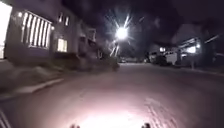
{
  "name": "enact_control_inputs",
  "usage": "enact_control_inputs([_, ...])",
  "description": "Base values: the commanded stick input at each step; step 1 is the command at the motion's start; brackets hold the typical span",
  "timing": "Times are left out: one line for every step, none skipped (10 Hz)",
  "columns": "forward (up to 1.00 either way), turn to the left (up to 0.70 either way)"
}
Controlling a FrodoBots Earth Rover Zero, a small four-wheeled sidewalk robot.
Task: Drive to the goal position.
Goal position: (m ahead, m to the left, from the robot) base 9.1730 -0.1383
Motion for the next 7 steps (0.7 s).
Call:
enact_control_inputs([0.7,0.0])
enact_control_inputs([0.7,0.0])
enact_control_inputs([0.7,0.0])
enact_control_inputs([0.7,0.0])
enact_control_inputs([0.7,0.0])
enact_control_inputs([0.7,0.0])
enact_control_inputs([0.7,0.0])
